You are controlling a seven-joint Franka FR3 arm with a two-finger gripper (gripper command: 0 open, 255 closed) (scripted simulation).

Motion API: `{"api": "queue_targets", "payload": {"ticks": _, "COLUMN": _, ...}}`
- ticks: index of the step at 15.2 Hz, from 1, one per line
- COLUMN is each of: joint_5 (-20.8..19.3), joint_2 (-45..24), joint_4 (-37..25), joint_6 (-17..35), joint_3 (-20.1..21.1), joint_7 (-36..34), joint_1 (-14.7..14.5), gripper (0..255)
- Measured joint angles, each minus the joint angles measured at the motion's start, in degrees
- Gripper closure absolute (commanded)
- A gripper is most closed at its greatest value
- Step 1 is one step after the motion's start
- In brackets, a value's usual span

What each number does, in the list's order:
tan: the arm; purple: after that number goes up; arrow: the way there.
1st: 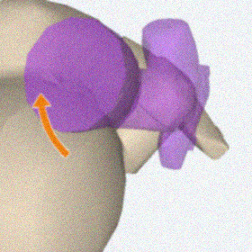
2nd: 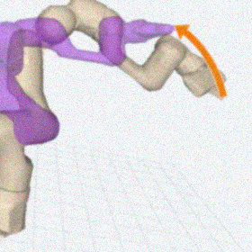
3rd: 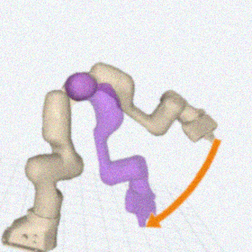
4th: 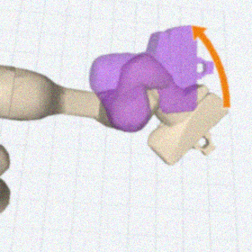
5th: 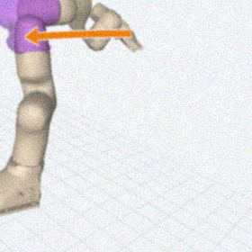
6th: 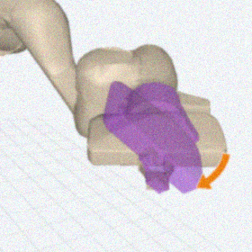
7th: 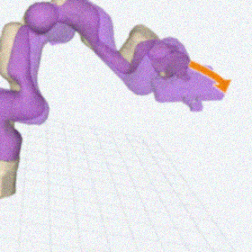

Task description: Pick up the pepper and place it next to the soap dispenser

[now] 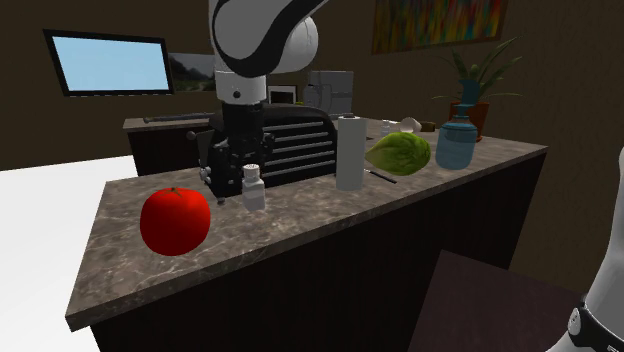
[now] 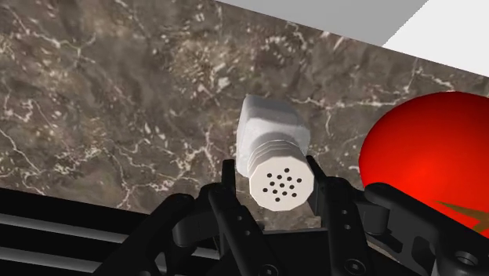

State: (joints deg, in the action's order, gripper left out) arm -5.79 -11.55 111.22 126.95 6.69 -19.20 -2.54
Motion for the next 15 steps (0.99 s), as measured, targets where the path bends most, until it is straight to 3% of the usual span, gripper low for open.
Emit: {"api": "queue_targets", "payload": {"ticks": 15, "joint_5": 1.04, "joint_2": 3.6, "joint_4": -7.21, "joint_6": -10.75, "joint_3": 0.22, "joint_7": 1.15, "joint_1": 0.07, "gripper": 255}}
